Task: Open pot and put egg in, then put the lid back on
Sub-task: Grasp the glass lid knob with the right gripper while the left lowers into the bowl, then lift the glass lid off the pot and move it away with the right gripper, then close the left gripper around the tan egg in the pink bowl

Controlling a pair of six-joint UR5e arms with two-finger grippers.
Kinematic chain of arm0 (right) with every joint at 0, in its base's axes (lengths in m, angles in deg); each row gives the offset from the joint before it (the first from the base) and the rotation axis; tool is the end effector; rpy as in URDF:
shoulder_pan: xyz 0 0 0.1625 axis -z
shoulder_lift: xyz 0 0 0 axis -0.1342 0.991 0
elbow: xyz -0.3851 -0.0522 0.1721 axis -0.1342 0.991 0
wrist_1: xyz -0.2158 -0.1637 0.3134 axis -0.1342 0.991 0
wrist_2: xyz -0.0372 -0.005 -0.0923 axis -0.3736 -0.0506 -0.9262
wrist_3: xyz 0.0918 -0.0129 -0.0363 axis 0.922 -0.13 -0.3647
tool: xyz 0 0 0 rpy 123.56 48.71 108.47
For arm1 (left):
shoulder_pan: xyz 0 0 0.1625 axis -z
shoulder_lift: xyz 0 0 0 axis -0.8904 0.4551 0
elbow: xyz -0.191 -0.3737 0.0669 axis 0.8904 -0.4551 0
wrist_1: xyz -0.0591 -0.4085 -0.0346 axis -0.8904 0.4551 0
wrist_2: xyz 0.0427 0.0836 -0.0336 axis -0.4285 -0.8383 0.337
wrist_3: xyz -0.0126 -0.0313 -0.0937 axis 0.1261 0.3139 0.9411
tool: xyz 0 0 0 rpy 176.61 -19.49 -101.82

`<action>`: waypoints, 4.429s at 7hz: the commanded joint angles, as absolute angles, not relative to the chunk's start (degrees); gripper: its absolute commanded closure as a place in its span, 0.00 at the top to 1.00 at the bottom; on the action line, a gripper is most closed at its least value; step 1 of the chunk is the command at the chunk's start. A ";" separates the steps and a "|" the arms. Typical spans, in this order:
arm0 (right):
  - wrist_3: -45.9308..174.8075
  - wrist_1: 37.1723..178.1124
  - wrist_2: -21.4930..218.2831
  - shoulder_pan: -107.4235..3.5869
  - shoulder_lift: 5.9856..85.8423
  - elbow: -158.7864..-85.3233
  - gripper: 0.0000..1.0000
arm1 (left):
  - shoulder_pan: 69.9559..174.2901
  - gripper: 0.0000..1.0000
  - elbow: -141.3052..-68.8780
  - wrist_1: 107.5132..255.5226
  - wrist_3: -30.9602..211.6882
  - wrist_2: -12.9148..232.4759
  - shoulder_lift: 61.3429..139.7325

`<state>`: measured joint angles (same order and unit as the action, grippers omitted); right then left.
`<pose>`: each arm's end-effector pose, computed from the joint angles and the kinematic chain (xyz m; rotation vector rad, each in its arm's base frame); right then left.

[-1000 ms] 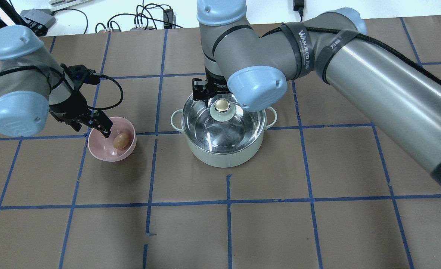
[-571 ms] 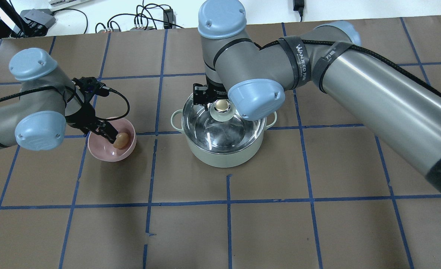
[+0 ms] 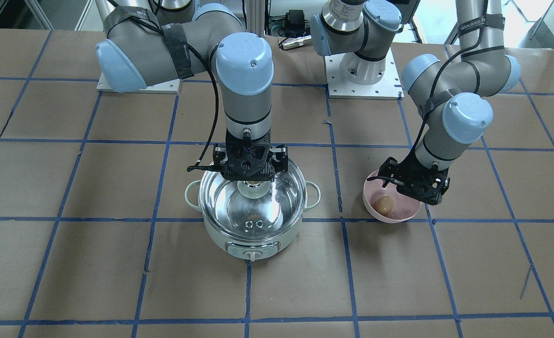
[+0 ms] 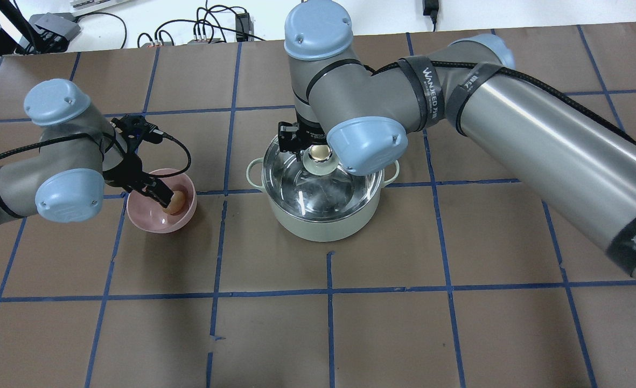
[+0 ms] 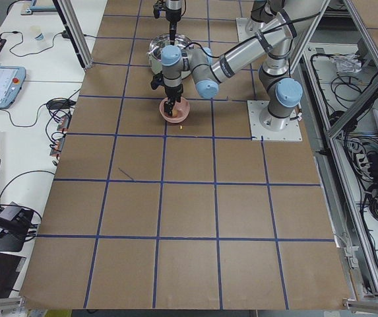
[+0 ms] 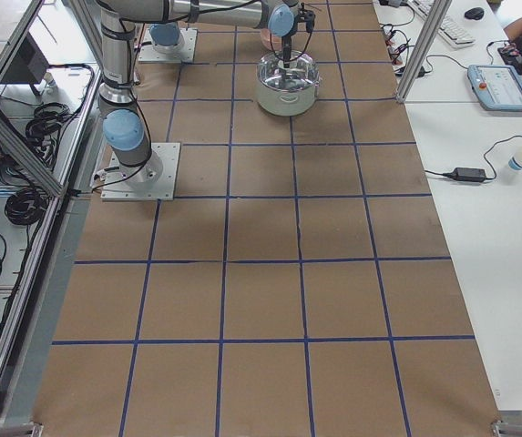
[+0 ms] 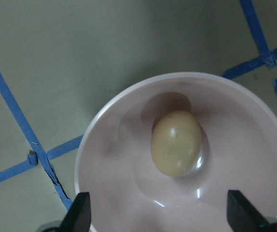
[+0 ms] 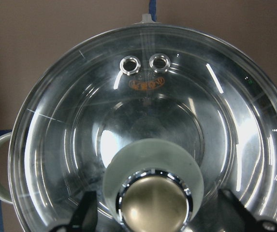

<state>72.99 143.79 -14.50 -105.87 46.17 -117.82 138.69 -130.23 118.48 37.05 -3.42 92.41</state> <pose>0.3717 -0.5180 0.3450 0.0398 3.1068 -0.1045 -0.0050 -0.5104 0.2389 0.6586 3.0513 0.0401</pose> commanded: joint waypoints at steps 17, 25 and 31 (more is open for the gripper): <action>51.19 116.07 -14.98 -83.69 65.93 -113.43 0.02 | 138.86 0.95 -135.94 105.15 43.89 1.41 93.60; 50.66 116.15 -15.68 -83.78 66.19 -114.05 0.02 | 138.86 0.91 -138.49 99.34 45.49 1.41 95.18; 50.84 116.06 -15.94 -83.87 66.28 -113.88 0.00 | 138.86 0.80 -138.66 97.32 46.10 1.76 95.97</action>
